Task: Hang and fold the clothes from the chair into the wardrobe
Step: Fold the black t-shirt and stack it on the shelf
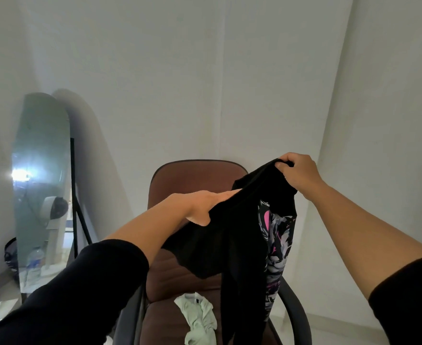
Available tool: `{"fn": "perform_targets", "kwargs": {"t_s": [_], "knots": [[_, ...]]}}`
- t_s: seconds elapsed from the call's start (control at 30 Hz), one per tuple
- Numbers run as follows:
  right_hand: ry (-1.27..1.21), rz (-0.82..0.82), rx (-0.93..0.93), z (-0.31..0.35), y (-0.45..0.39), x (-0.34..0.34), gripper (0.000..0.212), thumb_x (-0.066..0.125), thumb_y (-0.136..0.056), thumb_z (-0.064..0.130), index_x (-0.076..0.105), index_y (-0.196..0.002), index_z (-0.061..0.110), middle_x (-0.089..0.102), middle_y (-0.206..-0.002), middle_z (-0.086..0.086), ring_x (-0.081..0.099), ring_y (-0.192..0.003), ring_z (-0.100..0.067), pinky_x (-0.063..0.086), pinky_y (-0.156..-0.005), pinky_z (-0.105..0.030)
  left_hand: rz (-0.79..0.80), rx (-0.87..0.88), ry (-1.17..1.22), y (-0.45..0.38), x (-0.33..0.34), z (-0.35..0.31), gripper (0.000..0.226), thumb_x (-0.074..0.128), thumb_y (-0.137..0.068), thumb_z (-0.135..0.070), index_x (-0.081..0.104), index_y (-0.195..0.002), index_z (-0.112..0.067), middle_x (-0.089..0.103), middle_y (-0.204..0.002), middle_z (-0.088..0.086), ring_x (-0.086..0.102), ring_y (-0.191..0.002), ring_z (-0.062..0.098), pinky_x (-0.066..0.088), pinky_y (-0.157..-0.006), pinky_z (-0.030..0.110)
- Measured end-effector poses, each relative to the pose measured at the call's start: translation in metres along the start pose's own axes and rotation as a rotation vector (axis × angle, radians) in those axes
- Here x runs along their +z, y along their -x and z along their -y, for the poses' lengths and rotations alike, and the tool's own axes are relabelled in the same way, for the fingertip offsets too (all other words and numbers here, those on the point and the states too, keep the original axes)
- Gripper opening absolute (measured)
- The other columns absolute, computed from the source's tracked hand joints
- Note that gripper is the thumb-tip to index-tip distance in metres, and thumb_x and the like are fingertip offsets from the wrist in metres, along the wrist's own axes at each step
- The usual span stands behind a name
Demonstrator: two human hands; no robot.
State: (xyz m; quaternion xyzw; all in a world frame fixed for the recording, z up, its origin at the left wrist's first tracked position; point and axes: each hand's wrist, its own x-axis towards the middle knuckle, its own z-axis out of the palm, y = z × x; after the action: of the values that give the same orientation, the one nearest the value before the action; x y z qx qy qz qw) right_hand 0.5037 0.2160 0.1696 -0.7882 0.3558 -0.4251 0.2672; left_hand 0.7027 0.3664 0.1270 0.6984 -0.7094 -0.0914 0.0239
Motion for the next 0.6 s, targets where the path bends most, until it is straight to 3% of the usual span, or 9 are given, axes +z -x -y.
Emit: {"fn": "perform_targets", "kwargs": {"t_s": [0.1, 0.17, 0.27, 0.47, 0.6], "knots": [[0.017, 0.026, -0.02, -0.002, 0.003, -0.001, 0.01, 0.057, -0.092, 0.017, 0.065, -0.095, 0.015, 0.059, -0.085, 0.001, 0.056, -0.079, -0.018, 0.041, -0.071, -0.027, 0.017, -0.076, -0.076, -0.003, -0.005, 0.002, 0.089, 0.056, -0.072, -0.001, 0.021, -0.14, -0.046, 0.058, -0.111, 0.002, 0.057, -0.099, 0.028, 0.055, -0.081, 0.042], [0.036, 0.048, -0.031, -0.006, 0.004, -0.002, 0.01, 0.056, -0.092, 0.016, 0.066, -0.094, 0.014, 0.061, -0.086, 0.0, 0.057, -0.082, -0.019, 0.042, -0.073, -0.028, -0.037, -0.072, -0.092, -0.003, -0.007, 0.004, 0.058, 0.056, -0.072, -0.004, 0.047, -0.122, -0.032, 0.059, -0.105, 0.0, 0.056, -0.099, 0.024, 0.054, -0.083, 0.041], [0.042, 0.074, -0.035, -0.012, 0.005, -0.001, 0.011, 0.056, -0.091, 0.016, 0.066, -0.092, 0.015, 0.063, -0.088, -0.001, 0.059, -0.085, -0.021, 0.044, -0.074, -0.029, -0.153, -0.1, -0.145, -0.004, -0.011, 0.014, 0.026, 0.057, -0.074, -0.01, 0.061, -0.098, -0.018, 0.058, -0.102, 0.001, 0.056, -0.096, 0.023, 0.051, -0.083, 0.039], [0.006, 0.093, -0.043, -0.015, 0.002, -0.002, 0.009, 0.055, -0.092, 0.018, 0.063, -0.092, 0.017, 0.065, -0.092, -0.003, 0.06, -0.088, -0.023, 0.046, -0.076, -0.031, -0.373, -0.241, -0.07, 0.006, -0.008, 0.033, 0.022, 0.056, -0.074, -0.018, 0.07, -0.091, -0.017, 0.066, -0.1, -0.003, 0.06, -0.096, 0.02, 0.05, -0.086, 0.031], [-0.052, 0.091, -0.086, 0.001, -0.004, 0.001, 0.008, 0.056, -0.092, 0.018, 0.063, -0.091, 0.017, 0.064, -0.09, -0.001, 0.058, -0.085, -0.02, 0.046, -0.076, -0.031, -0.445, -0.21, -0.086, 0.002, 0.005, 0.025, 0.029, 0.064, -0.08, -0.04, 0.069, -0.094, -0.015, 0.06, -0.095, -0.004, 0.058, -0.088, 0.017, 0.046, -0.076, 0.026]]}}
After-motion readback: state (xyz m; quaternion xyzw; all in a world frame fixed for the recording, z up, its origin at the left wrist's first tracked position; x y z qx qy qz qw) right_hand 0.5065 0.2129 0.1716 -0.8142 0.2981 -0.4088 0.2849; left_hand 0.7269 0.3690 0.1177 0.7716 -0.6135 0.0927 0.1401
